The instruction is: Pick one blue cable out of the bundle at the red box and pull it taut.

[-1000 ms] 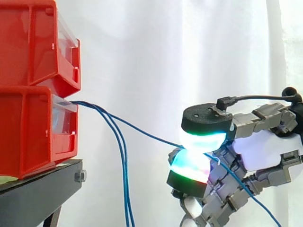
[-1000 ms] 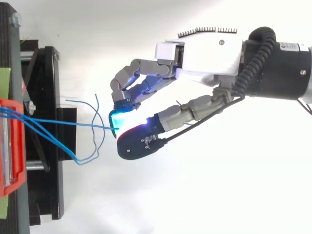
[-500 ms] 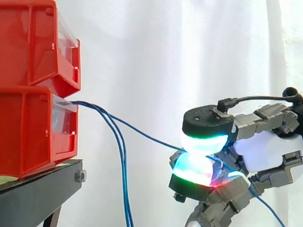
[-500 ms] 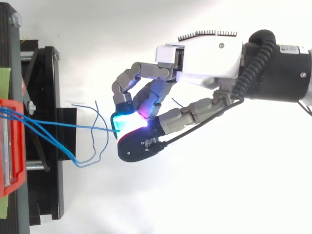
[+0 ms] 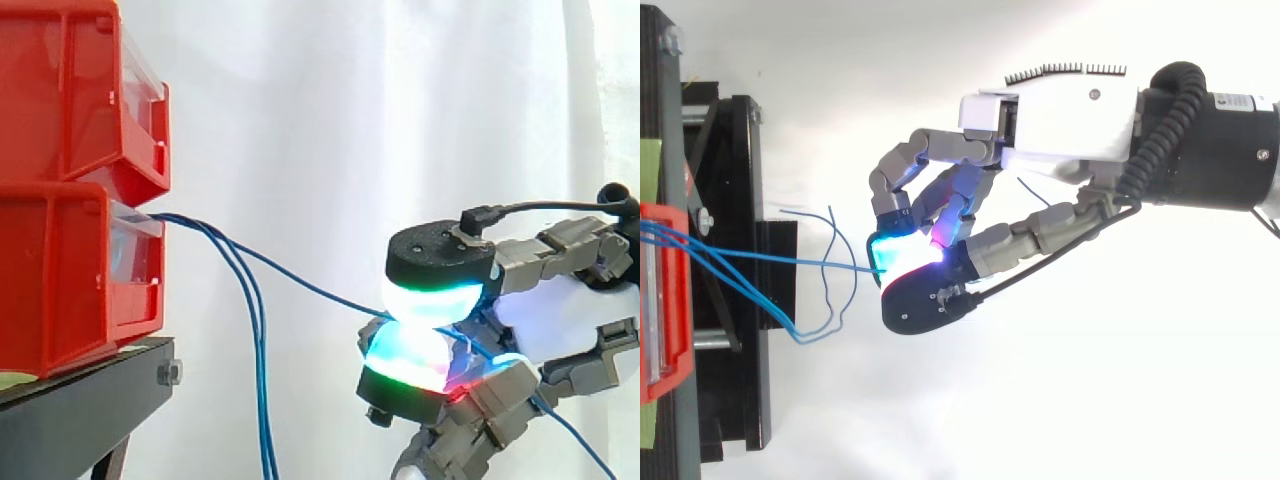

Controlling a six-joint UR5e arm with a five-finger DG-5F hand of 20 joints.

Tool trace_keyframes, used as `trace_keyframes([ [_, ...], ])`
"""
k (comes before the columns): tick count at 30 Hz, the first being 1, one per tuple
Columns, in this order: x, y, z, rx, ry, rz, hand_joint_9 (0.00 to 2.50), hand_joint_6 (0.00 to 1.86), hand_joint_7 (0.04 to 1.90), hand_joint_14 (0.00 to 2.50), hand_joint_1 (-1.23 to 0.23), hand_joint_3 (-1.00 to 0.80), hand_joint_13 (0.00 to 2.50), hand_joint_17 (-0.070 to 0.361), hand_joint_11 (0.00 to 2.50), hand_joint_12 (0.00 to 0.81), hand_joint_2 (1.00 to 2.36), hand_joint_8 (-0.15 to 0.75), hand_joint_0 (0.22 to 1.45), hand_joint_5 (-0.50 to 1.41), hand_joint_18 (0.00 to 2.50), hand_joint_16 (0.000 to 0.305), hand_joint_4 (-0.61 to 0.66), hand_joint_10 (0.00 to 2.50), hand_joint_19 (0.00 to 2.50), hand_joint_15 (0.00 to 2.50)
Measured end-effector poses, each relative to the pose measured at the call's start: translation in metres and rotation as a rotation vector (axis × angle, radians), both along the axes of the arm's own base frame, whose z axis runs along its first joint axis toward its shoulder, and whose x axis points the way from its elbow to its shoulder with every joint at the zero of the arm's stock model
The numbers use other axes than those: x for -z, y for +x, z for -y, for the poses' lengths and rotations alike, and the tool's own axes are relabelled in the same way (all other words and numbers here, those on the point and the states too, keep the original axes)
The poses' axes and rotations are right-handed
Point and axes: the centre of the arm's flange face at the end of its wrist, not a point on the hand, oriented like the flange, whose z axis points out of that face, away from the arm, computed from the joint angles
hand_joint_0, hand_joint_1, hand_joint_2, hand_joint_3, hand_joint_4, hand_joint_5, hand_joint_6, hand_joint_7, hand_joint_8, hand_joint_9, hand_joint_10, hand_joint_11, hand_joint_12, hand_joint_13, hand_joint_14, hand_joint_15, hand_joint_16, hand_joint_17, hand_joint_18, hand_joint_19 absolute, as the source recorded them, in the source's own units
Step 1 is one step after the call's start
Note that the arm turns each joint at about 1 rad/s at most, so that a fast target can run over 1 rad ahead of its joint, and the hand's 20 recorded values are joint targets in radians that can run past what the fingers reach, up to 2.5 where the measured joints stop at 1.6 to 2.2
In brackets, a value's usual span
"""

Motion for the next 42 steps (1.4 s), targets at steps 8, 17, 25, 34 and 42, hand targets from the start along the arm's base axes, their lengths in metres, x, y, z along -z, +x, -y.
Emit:
trace_keyframes([
  [8,0.001,0.0,-0.001,-0.001,-0.005,0.0,1.24,0.92,1.21,0.02,-0.75,-0.03,0.71,0.127,1.69,0.361,1.02,0.33,0.64,-0.16,0.5,0.056,0.08,0.0,0.26,0.39],
  [17,0.029,-0.012,-0.001,-0.003,-0.003,-0.038,1.24,0.92,1.22,0.02,-0.75,-0.03,0.71,0.127,1.71,0.362,1.02,0.336,0.64,-0.16,0.5,0.056,0.08,0.0,0.26,0.38],
  [25,0.036,-0.007,-0.002,-0.005,-0.004,0.033,1.23,0.92,1.21,0.02,-0.75,-0.03,0.71,0.126,1.71,0.363,1.02,0.335,0.64,-0.17,0.5,0.056,0.07,0.0,0.26,0.38],
  [34,0.035,-0.006,-0.003,-0.005,-0.005,0.048,1.23,0.92,1.21,0.02,-0.75,-0.03,0.71,0.127,1.7,0.361,1.02,0.327,0.64,-0.16,0.5,0.056,0.07,0.0,0.26,0.38],
  [42,0.035,-0.006,-0.002,-0.004,-0.005,0.048,1.24,0.92,1.22,0.02,-0.75,-0.03,0.71,0.127,1.7,0.36,1.02,0.333,0.64,-0.17,0.5,0.056,0.07,0.0,0.25,0.38],
])
